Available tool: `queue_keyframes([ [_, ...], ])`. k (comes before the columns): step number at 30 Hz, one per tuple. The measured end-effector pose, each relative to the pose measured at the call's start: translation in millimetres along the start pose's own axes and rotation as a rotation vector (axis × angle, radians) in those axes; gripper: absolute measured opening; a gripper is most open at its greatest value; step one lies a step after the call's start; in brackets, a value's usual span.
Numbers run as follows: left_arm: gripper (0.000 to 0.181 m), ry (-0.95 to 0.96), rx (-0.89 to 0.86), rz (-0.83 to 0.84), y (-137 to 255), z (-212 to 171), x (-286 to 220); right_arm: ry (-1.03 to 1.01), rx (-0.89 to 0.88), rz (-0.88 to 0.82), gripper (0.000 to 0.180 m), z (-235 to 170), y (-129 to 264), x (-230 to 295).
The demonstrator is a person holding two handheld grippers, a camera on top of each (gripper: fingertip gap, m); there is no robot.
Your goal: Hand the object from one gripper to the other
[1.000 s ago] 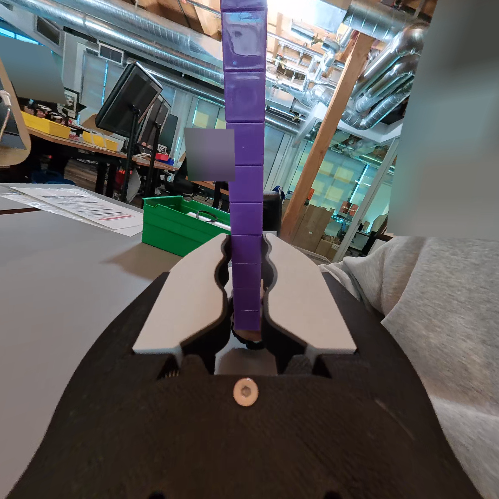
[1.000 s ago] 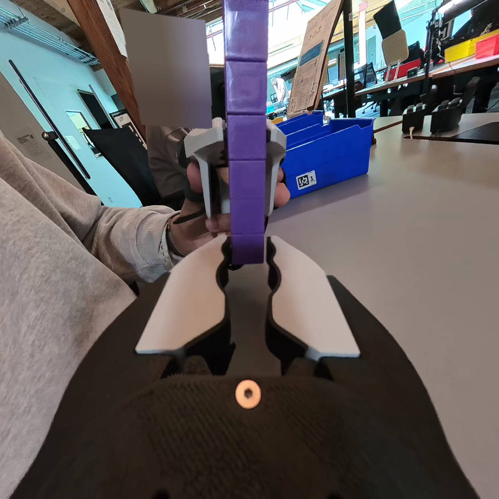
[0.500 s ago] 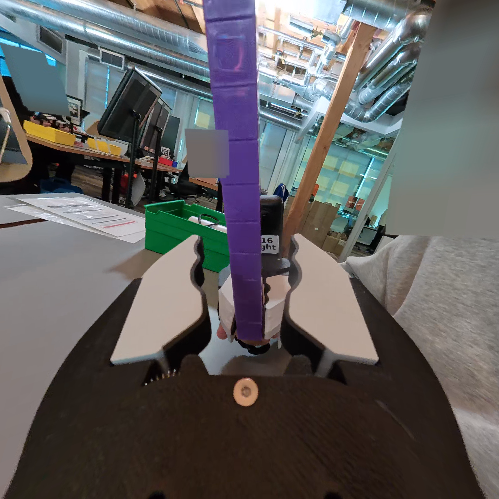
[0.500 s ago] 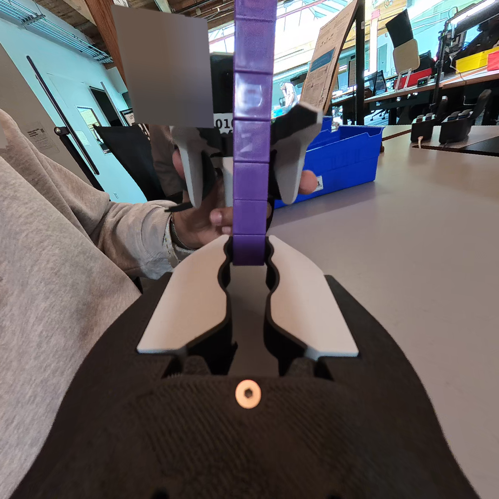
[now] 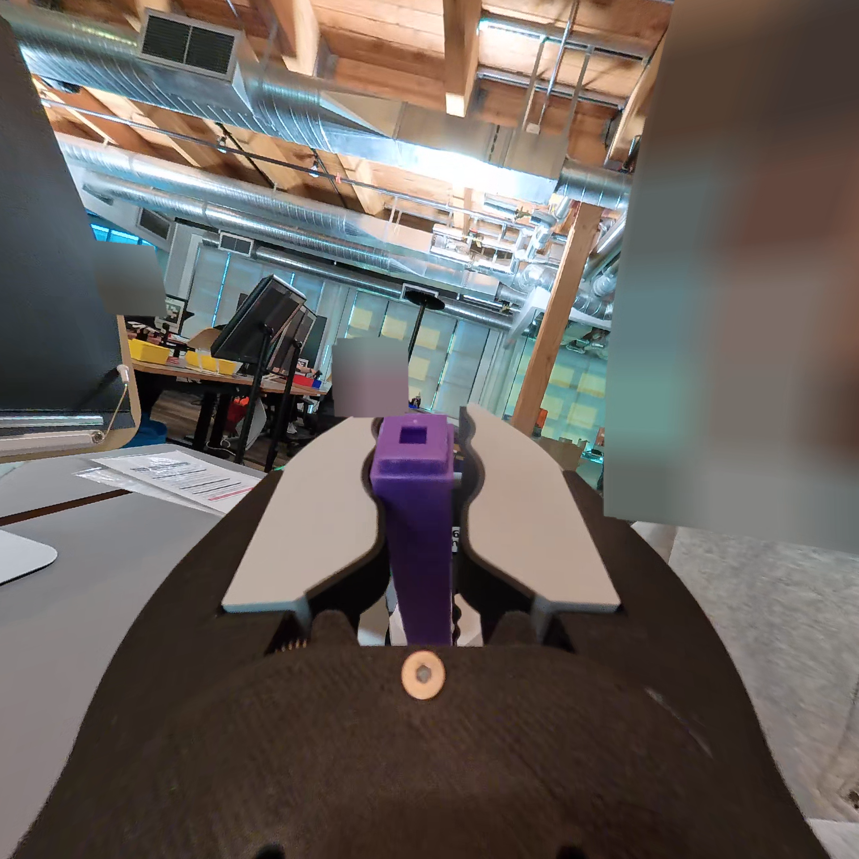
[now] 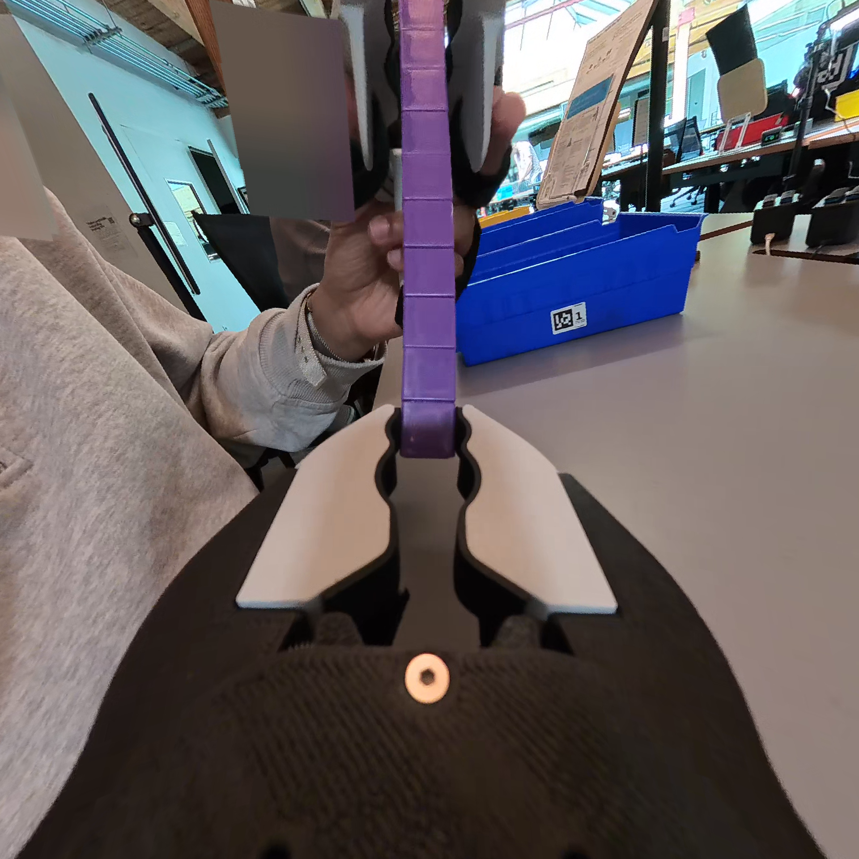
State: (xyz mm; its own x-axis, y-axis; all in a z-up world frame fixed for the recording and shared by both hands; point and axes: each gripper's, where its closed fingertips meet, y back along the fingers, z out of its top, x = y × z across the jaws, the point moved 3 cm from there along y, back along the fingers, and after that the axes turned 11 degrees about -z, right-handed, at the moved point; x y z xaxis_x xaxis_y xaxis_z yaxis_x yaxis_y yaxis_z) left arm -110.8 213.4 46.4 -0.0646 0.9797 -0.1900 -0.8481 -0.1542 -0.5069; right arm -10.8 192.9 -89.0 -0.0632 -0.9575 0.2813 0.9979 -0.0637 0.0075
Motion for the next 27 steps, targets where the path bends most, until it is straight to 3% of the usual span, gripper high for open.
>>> queue_keyframes([
  [5, 0.021, 0.023, 0.037, -0.009, -2.5, -2.0, -1.6, -0.038, 0.005, 0.007, 0.022, -2.1, -0.4, -1.5],
  [9, 0.022, 0.02, 0.113, -0.014, -9.8, -11.3, -4.6, -0.142, 0.012, 0.02, 0.054, -3.9, -2.6, -5.7],
  [12, 0.022, 0.003, 0.2, -0.004, -16.0, -23.1, -5.7, -0.162, -0.015, -0.008, 0.06, -1.1, -0.1, -12.6],
  [23, 0.022, 0.061, 0.327, -0.001, -36.3, -74.3, -7.5, -0.02, -0.01, -0.032, 0.054, 3.9, -6.6, 9.3],
  [27, 0.021, 0.084, 0.327, -0.021, -40.3, -84.2, -10.0, 0.084, 0.041, -0.073, 0.023, -3.6, -11.4, 15.8],
])
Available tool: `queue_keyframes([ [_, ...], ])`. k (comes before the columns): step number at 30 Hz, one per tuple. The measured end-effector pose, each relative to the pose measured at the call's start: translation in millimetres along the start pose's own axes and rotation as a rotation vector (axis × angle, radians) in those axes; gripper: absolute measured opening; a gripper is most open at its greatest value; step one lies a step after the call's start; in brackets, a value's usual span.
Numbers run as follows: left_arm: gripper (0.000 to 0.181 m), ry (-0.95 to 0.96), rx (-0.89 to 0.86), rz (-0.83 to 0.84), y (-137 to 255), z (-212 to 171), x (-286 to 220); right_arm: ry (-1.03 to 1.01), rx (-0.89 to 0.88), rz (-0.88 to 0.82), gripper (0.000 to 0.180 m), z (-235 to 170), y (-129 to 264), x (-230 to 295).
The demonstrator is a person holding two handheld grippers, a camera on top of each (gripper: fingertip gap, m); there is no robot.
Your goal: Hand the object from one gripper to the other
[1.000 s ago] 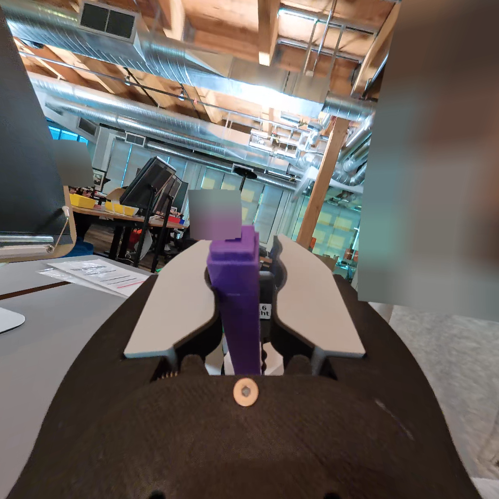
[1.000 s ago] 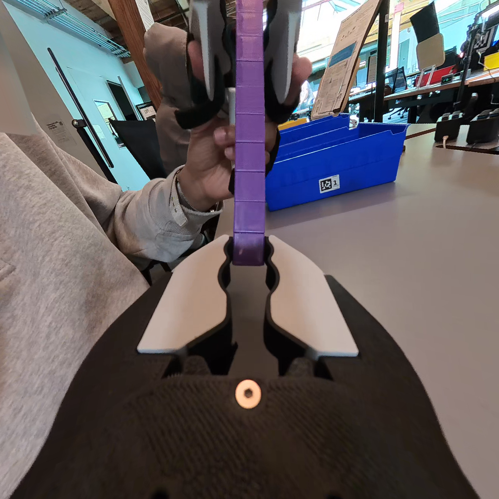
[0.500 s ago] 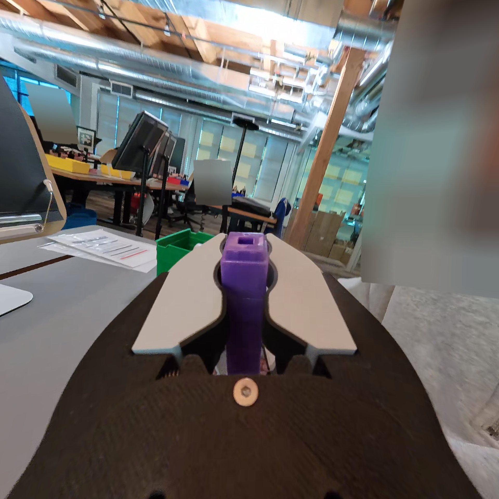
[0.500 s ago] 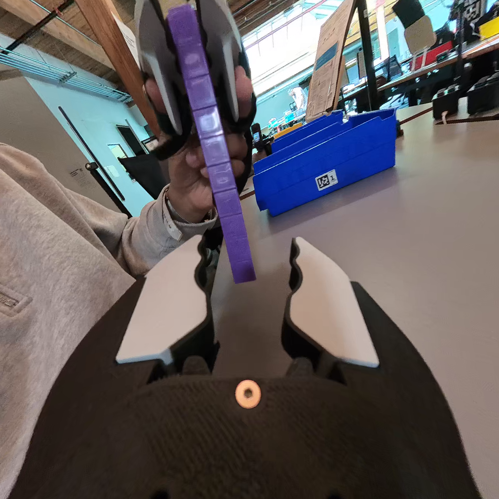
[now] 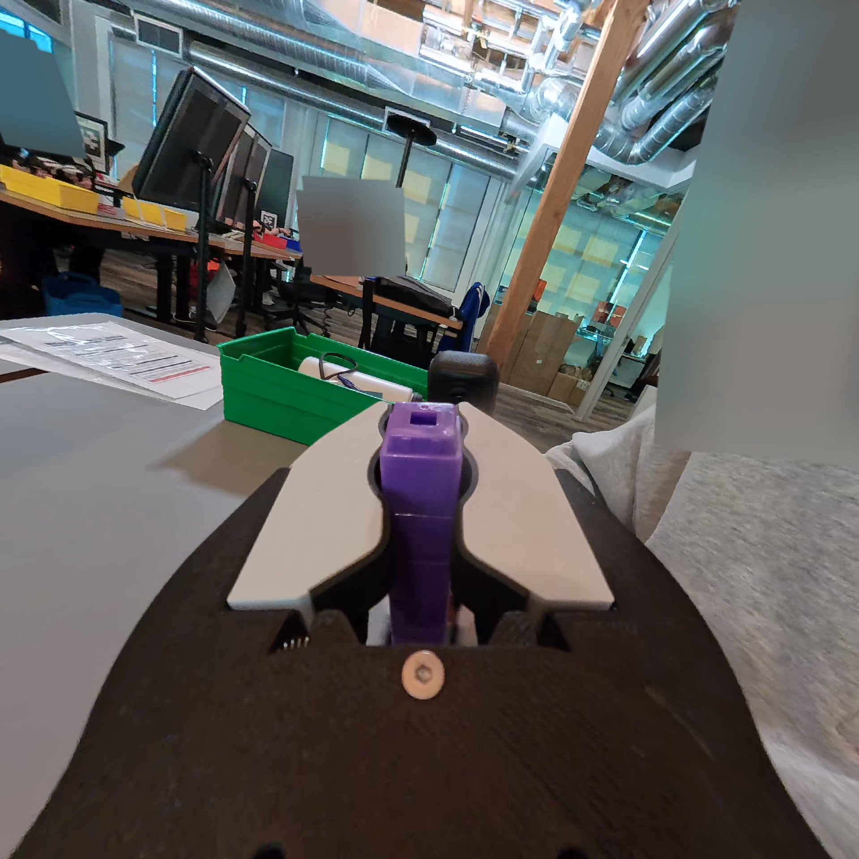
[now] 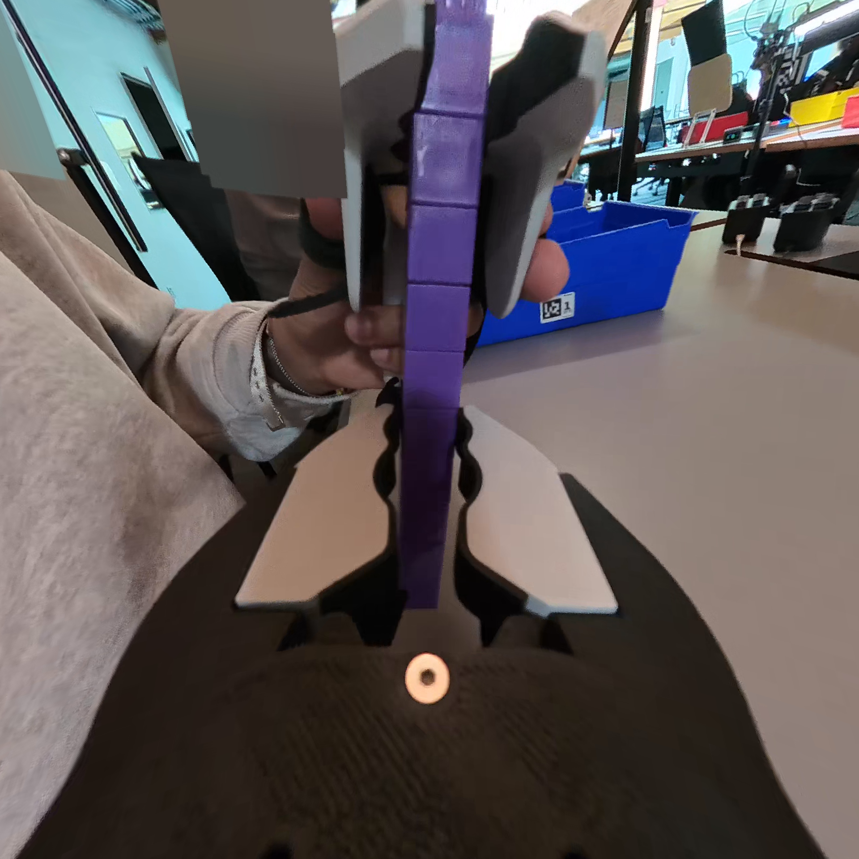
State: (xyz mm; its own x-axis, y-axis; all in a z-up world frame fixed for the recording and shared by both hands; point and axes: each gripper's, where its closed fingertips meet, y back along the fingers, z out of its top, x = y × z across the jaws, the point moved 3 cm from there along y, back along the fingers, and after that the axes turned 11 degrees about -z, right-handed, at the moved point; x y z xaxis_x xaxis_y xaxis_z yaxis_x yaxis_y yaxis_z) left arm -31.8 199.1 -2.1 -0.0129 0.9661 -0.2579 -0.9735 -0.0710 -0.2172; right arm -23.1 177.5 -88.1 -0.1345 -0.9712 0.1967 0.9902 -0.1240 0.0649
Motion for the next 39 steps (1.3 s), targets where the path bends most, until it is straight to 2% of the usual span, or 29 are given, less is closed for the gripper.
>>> queue_keyframes([
  [2, 0.021, -0.003, 0.003, -0.016, -2.3, -2.1, -1.4, -0.001, 0.013, 0.0, 0.023, -0.5, 0.4, 0.5],
  [3, 0.03, -0.01, 0.002, -0.006, -2.4, -2.2, -0.2, -0.011, 0.004, 0.008, 0.022, 1.2, 1.2, 0.3],
  [5, 0.073, -0.025, 0.001, 0.046, -2.1, -3.0, 7.0, -0.031, -0.031, 0.006, 0.023, 6.8, 4.8, -3.6],
  [6, 0.09, -0.032, -0.007, 0.067, -1.2, -2.9, 10.0, -0.039, -0.052, -0.001, 0.023, 10.2, 7.5, -7.2],
  [7, 0.098, -0.038, -0.023, 0.076, 0.1, -2.4, 11.8, -0.046, -0.075, -0.011, 0.023, 13.8, 10.7, -11.4],
  [9, 0.101, -0.032, -0.049, 0.073, 2.7, -3.1, 14.4, -0.055, -0.124, -0.036, 0.023, 21.6, 18.3, -21.5],
  [12, 0.093, 0.01, -0.01, 0.052, 5.6, -17.1, 21.9, -0.073, -0.177, -0.072, 0.022, 31.0, 29.6, -36.0],
  [15, 0.062, 0.042, 0.073, 0.014, 7.5, -38.7, 26.6, -0.097, -0.217, -0.091, 0.022, 36.8, 37.3, -45.0],
  [17, 0.053, 0.073, 0.133, -0.013, 5.8, -53.1, 27.9, -0.115, -0.235, -0.088, 0.023, 39.0, 39.6, -46.8],
  [23, 0.041, 0.052, 0.283, -0.039, -3.2, -81.0, 24.5, -0.102, -0.24, -0.067, 0.022, 39.3, 38.0, -41.3],
  [30, 0.036, 0.081, 0.17, -0.052, 0.0, -68.1, 24.3, -0.086, -0.232, -0.053, 0.022, 37.7, 35.2, -36.6],
  [33, 0.02, 0.099, 0.13, -0.08, 4.1, -62.8, 23.3, -0.093, -0.234, -0.056, 0.022, 37.6, 35.1, -37.3],
  [38, 0.02, 0.076, 0.138, -0.079, 3.7, -63.6, 22.0, -0.117, -0.242, -0.031, 0.023, 37.9, 35.6, -36.9],
  [39, 0.02, 0.075, 0.14, -0.08, 3.5, -63.7, 21.7, -0.127, -0.247, -0.024, 0.03, 38.7, 35.8, -36.8],
])
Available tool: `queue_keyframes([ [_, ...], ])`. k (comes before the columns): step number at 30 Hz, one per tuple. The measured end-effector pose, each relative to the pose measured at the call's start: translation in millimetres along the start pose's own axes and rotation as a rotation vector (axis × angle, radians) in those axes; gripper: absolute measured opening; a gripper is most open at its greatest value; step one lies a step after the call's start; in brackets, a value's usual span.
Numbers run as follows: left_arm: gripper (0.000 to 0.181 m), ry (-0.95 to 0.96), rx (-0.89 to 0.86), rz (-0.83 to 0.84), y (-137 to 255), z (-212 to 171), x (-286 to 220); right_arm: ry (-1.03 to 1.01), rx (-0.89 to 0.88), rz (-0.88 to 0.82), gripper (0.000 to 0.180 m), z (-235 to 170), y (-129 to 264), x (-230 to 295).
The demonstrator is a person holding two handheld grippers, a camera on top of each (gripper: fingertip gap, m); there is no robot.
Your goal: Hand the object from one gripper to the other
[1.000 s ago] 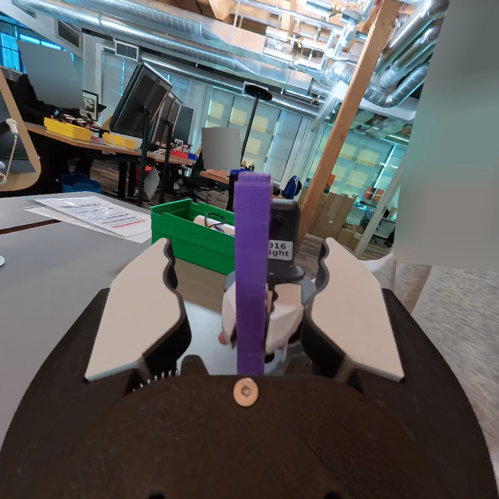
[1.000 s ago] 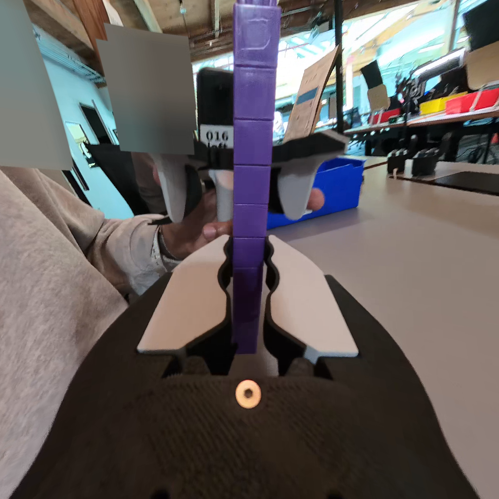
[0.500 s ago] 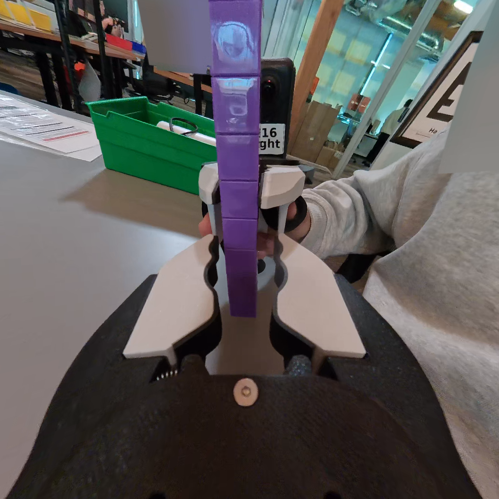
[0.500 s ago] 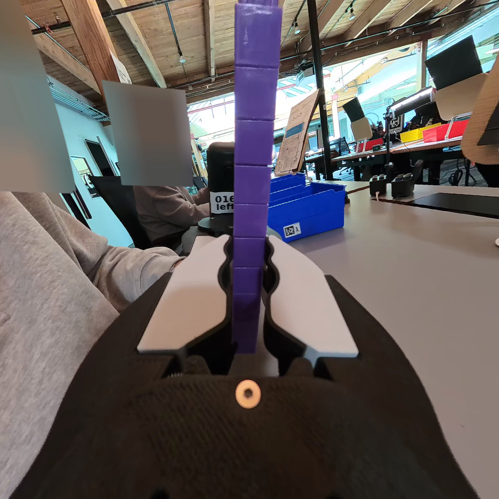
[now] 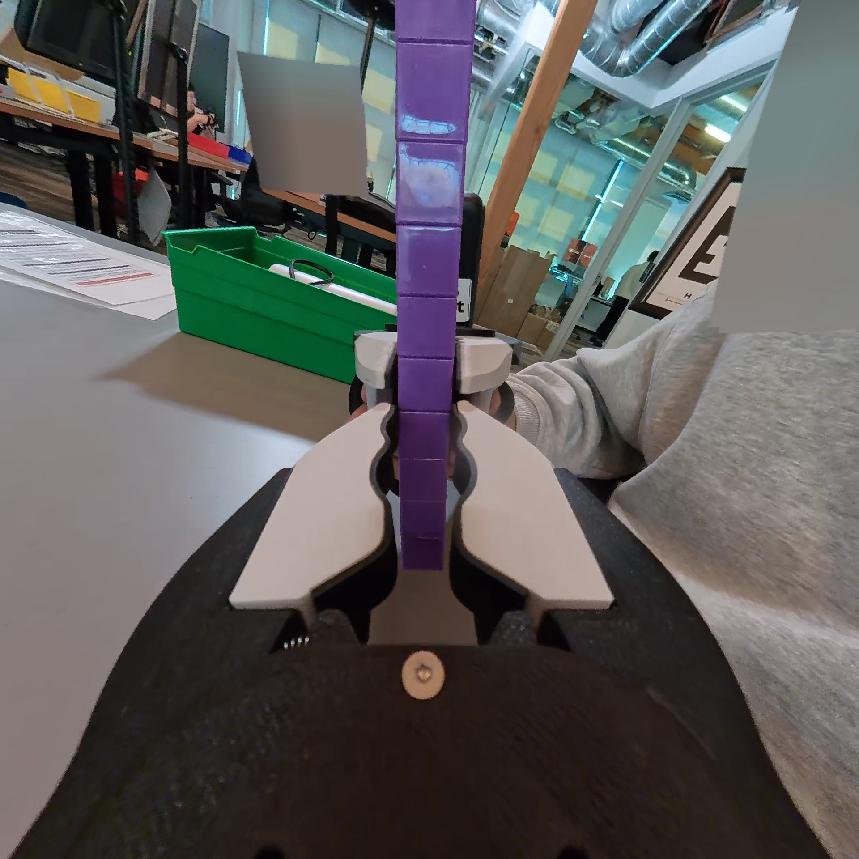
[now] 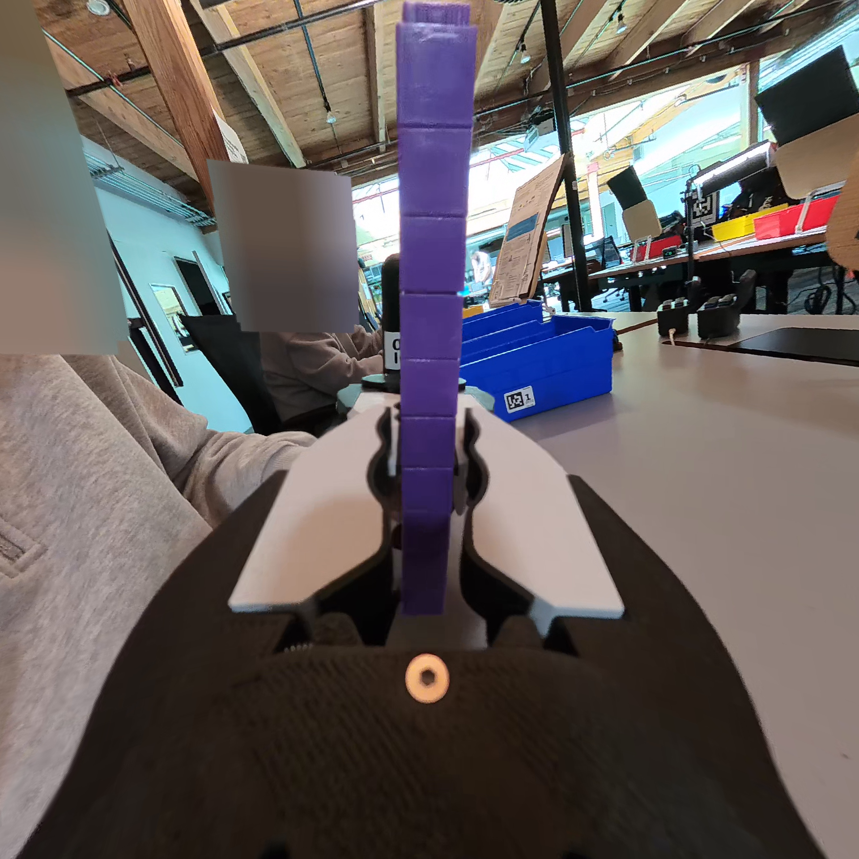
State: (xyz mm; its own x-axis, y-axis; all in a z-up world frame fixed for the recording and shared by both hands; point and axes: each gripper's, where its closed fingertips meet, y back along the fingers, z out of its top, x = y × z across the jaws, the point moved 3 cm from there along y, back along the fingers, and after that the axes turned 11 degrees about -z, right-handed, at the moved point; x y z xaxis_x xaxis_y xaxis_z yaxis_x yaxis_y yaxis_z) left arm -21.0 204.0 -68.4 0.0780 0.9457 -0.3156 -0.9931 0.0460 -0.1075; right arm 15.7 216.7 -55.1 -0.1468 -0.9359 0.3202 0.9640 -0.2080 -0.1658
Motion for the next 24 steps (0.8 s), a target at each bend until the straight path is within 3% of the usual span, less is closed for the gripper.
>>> queue_keyframes([
  [4, 0.02, 0.001, 0.008, -0.001, -1.4, -2.4, 0.2, -0.054, -0.041, -0.001, 0.048, 6.1, 1.4, -2.5],
  [10, 0.02, 0.011, 0.049, 0.001, -5.4, -11.0, 1.5, -0.082, -0.1, -0.02, 0.05, 22.6, 8.1, -6.9],
  [13, 0.02, 0.017, 0.059, 0.002, -7.2, -14.4, 2.3, -0.1, -0.12, -0.02, 0.047, 30.9, 10.1, -5.6],
  [17, 0.02, 0.028, 0.058, -0.003, -8.2, -16.2, 2.9, -0.075, -0.103, -0.038, 0.023, 31.3, 10.8, -4.5],
  [22, 0.02, 0.044, 0.047, -0.019, -8.7, -16.7, 2.3, -0.047, -0.087, -0.053, 0.022, 30.9, 11.0, -4.9],
  [24, 0.032, 0.051, 0.019, -0.027, -8.8, -14.1, 1.7, -0.035, -0.078, -0.059, 0.022, 29.3, 10.5, -5.0],
])
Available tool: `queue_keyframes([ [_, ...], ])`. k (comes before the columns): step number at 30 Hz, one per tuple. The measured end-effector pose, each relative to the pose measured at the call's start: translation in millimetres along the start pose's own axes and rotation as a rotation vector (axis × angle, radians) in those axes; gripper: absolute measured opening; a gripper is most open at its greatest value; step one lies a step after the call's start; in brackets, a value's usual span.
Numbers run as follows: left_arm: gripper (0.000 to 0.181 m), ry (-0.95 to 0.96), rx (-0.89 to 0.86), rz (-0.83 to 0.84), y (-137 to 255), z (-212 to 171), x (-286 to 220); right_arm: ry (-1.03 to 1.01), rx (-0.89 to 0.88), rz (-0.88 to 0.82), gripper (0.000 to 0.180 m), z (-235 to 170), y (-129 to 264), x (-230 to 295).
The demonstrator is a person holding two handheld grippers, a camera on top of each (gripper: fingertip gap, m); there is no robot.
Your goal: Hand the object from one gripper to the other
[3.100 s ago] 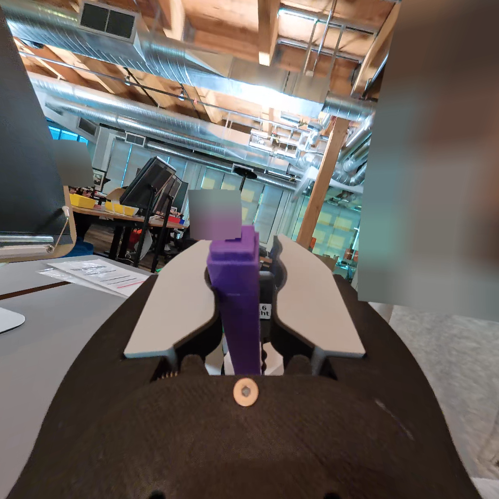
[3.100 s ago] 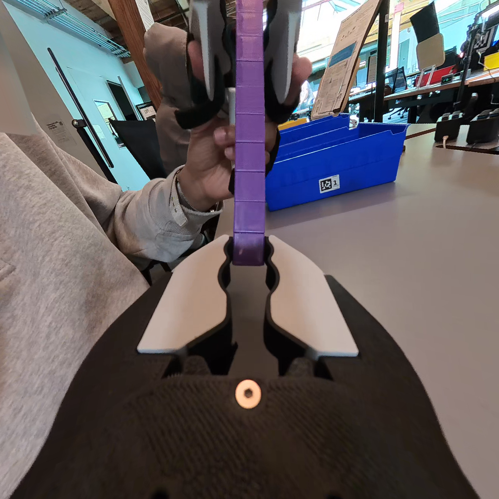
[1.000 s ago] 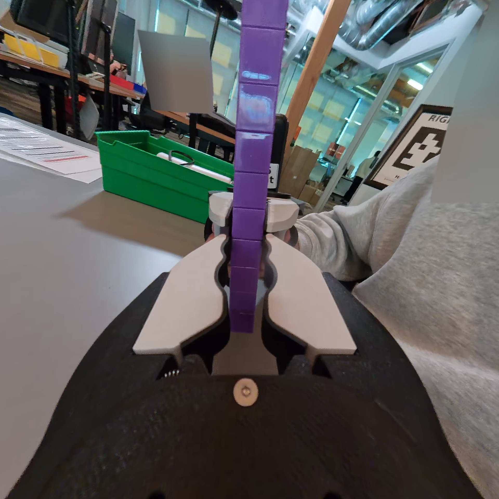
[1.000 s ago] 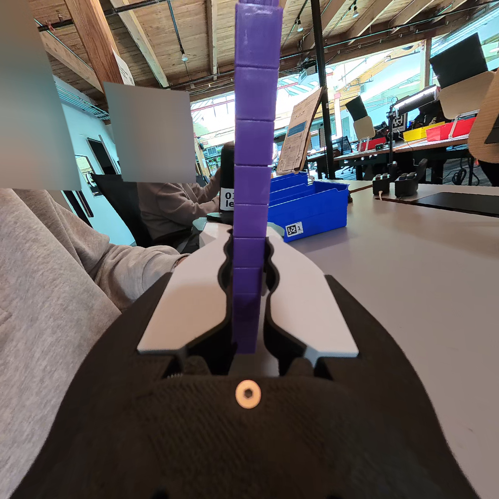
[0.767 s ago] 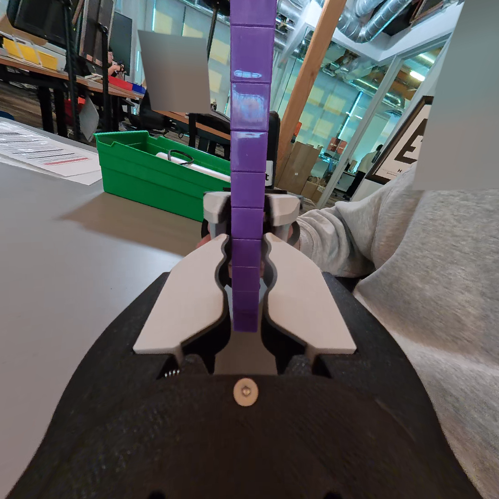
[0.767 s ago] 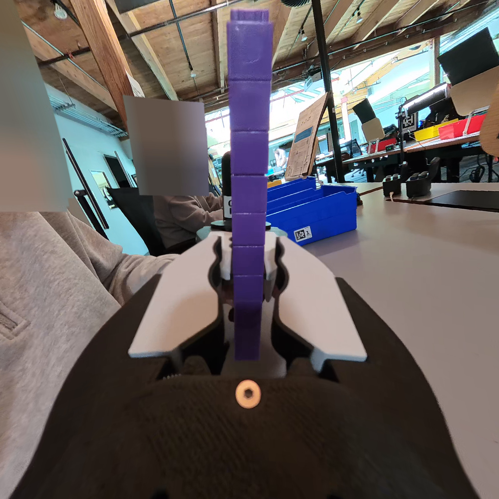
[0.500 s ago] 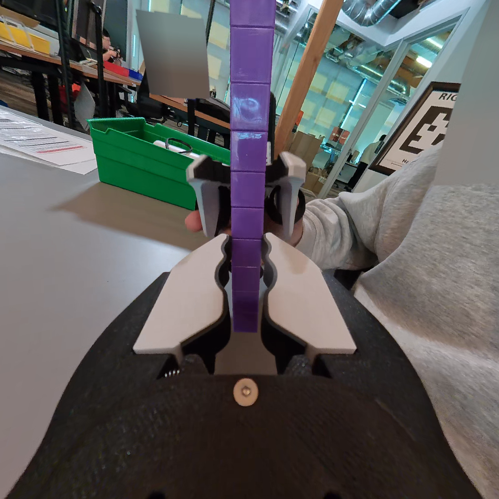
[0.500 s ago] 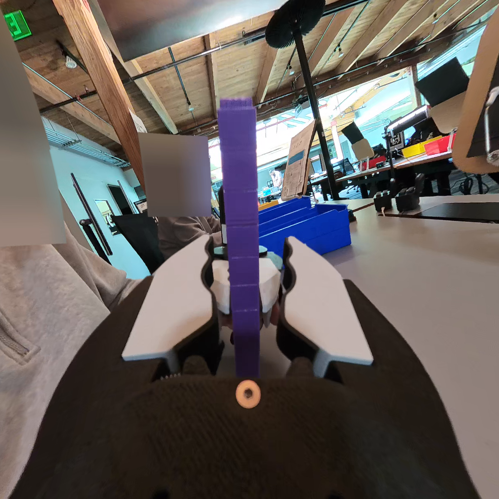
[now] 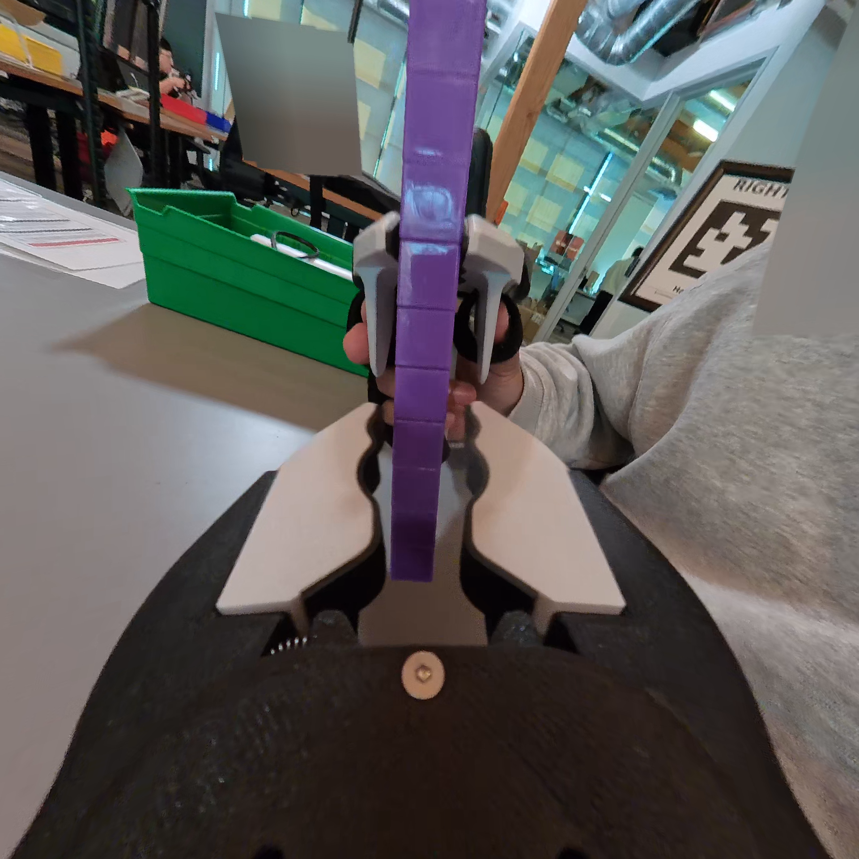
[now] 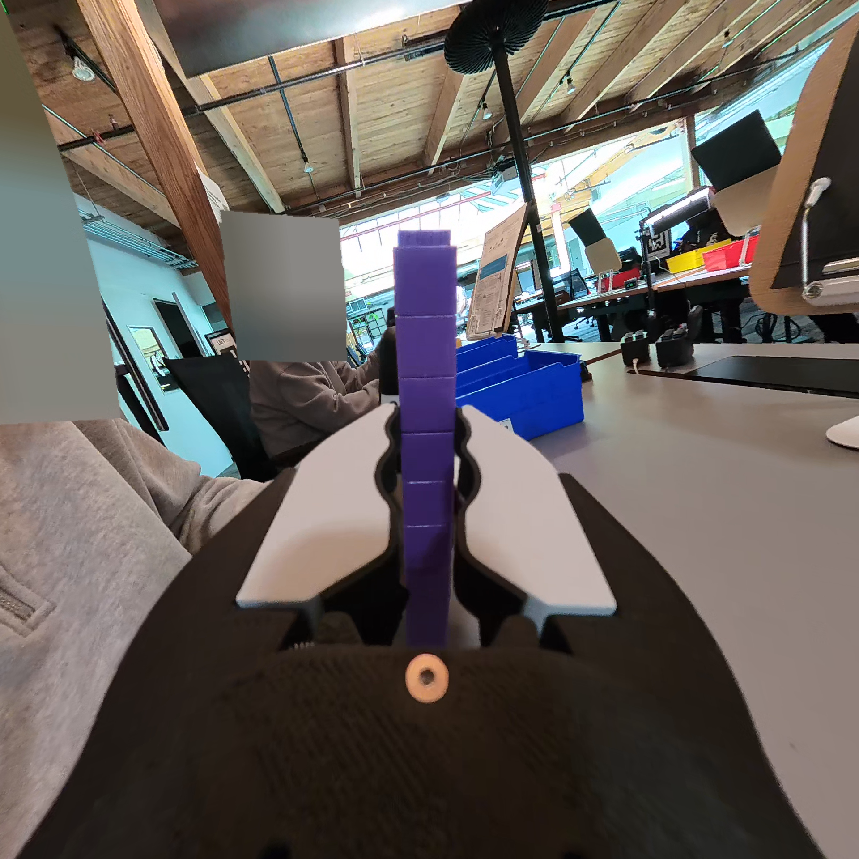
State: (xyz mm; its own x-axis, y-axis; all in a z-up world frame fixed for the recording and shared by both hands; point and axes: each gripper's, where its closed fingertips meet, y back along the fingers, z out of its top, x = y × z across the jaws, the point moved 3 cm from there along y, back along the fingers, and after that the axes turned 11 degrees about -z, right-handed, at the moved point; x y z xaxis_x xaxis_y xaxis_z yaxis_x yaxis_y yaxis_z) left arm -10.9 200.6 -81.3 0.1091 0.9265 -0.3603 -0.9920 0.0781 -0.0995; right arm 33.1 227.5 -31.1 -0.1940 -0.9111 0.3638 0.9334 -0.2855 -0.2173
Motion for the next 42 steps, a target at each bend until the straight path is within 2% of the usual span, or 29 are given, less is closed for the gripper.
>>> queue_keyframes([
  [2, 0.05, 0.003, -0.043, 0.012, 1.1, 5.3, 0.8, 0.002, 0.008, 0.002, 0.022, -1.7, -0.6, 0.2],
  [4, 0.056, 0.003, -0.075, 0.02, 2.8, 9.8, 0.9, -0.007, 0.014, 0.009, 0.023, -3.1, -1.4, 1.0],
  [12, 0.042, 0.015, -0.109, -0.007, 2.7, 16.7, -4.5, -0.003, 0.043, 0.027, 0.023, -11.1, -4.9, 6.6],
  [13, 0.037, 0.015, -0.099, -0.009, 2.2, 15.8, -4.8, -0.002, 0.045, 0.029, 0.023, -11.8, -5.1, 7.1],
  [14, 0.021, 0.012, -0.078, -0.018, 1.6, 13.7, -6.0, -0.003, 0.048, 0.034, 0.022, -12.4, -5.4, 8.0],
  [15, 0.02, 0.01, -0.055, -0.02, 1.1, 12.2, -6.9, -0.009, 0.048, 0.046, 0.022, -12.7, -5.5, 9.2],
  [16, 0.021, -0.002, -0.035, -0.023, 0.5, 11.9, -8.4, -0.019, 0.043, 0.063, 0.023, -12.4, -5.5, 10.9],
  [18, 0.02, -0.049, -0.016, -0.014, 0.2, 14.5, -11.5, -0.052, 0.021, 0.08, 0.044, -9.8, -5.4, 11.8],
  [20, 0.02, -0.076, -0.028, 0.004, 1.9, 18.5, -12.4, -0.086, -0.013, 0.075, 0.054, -5.8, -4.2, 8.3],
  [23, 0.02, -0.077, -0.084, 0.035, 11.1, 25.5, -8.3, -0.092, -0.026, 0.046, 0.054, -5.3, -1.4, -1.3],
  [27, 0.02, -0.062, -0.182, 0.065, 29.1, 39.3, -3.7, -0.028, 0.045, 0.027, 0.052, -20.4, -3.5, -8.2],
  [32, 0.02, -0.078, -0.186, 0.076, 35.0, 44.7, -4.2, 0.061, 0.145, 0.039, 0.049, -42.6, -11.3, 1.2],
  [35, 0.02, -0.054, -0.173, 0.053, 30.1, 40.4, -4.4, 0.178, 0.13, 0.009, 0.051, -40.5, -11.2, 3.5],
  [38, 0.02, 0.044, -0.237, -0.008, 29.9, 39.8, -2.8, 0.303, 0.085, -0.028, 0.053, -32.0, -8.3, 2.6],
  [42, 0.02, 0.121, -0.289, -0.014, 34.9, 37.7, 5.0, 0.329, 0.055, -0.055, 0.059, -27.7, -7.4, 0.5],
])
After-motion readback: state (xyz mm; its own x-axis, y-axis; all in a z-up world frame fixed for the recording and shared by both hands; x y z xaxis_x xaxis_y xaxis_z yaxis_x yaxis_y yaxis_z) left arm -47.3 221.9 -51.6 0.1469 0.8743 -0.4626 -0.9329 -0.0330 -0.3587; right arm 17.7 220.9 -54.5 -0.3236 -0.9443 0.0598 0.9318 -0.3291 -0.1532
